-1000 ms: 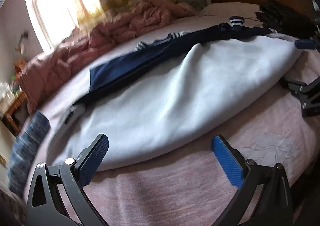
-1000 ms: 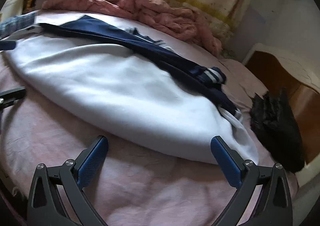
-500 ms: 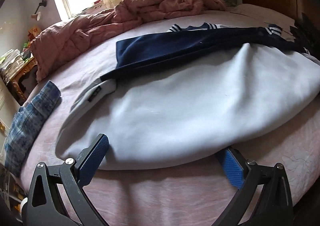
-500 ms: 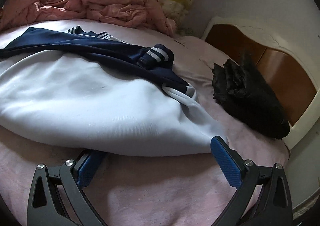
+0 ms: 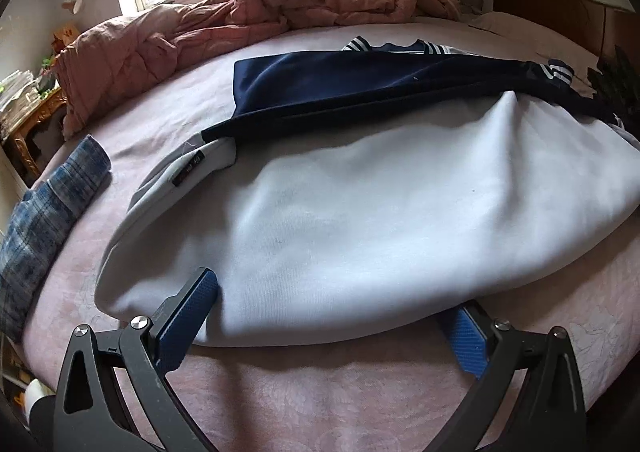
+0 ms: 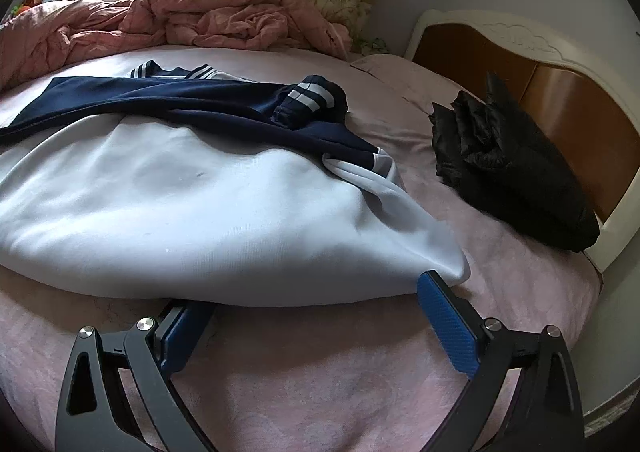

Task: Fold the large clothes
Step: 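Grasp the white hem with both tools and lift it over the sleeves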

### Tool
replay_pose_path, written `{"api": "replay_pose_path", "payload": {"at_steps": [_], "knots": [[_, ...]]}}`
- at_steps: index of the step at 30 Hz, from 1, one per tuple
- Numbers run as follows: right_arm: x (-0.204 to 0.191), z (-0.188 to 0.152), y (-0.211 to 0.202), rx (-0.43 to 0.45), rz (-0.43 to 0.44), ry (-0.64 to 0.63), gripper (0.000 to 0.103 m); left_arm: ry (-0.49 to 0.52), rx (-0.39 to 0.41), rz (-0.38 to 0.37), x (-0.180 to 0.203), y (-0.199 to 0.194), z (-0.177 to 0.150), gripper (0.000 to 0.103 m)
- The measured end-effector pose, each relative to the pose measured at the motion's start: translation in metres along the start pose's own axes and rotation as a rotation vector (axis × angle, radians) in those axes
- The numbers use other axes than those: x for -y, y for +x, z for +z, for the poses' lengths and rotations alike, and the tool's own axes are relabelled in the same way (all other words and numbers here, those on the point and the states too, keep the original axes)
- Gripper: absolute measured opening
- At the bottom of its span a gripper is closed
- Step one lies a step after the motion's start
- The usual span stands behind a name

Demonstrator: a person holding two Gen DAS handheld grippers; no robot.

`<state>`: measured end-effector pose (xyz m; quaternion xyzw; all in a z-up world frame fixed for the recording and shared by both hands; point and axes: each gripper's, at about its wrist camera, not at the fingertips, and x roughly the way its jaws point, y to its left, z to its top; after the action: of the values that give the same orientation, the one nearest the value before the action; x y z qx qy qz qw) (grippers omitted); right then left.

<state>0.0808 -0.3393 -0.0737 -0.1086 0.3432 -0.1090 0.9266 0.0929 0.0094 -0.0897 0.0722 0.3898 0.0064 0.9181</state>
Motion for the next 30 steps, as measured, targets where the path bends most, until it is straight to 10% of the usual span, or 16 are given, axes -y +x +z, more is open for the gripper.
{"api": "replay_pose_path", "payload": {"at_steps": [13, 18, 20, 24, 30], "knots": [[0.003, 0.005, 0.010, 0.003, -0.033, 0.002, 0.098, -0.016, 0.076, 0.104, -0.004, 0.004, 0.004, 0.074], [-0.006, 0.010, 0.013, 0.018, -0.044, -0.019, 0.074, -0.033, 0.086, 0.136, -0.008, 0.012, 0.006, 0.072], [-0.009, 0.009, 0.014, 0.023, -0.029, -0.016, 0.059, -0.032, 0.104, 0.167, -0.007, 0.008, 0.005, 0.040], [-0.019, 0.005, 0.008, 0.063, -0.041, -0.062, 0.033, -0.008, 0.126, 0.199, -0.004, 0.001, 0.004, 0.027], [-0.009, 0.005, -0.018, 0.110, 0.030, -0.016, 0.023, -0.088, 0.226, 0.154, -0.013, -0.043, 0.007, 0.021]]}}
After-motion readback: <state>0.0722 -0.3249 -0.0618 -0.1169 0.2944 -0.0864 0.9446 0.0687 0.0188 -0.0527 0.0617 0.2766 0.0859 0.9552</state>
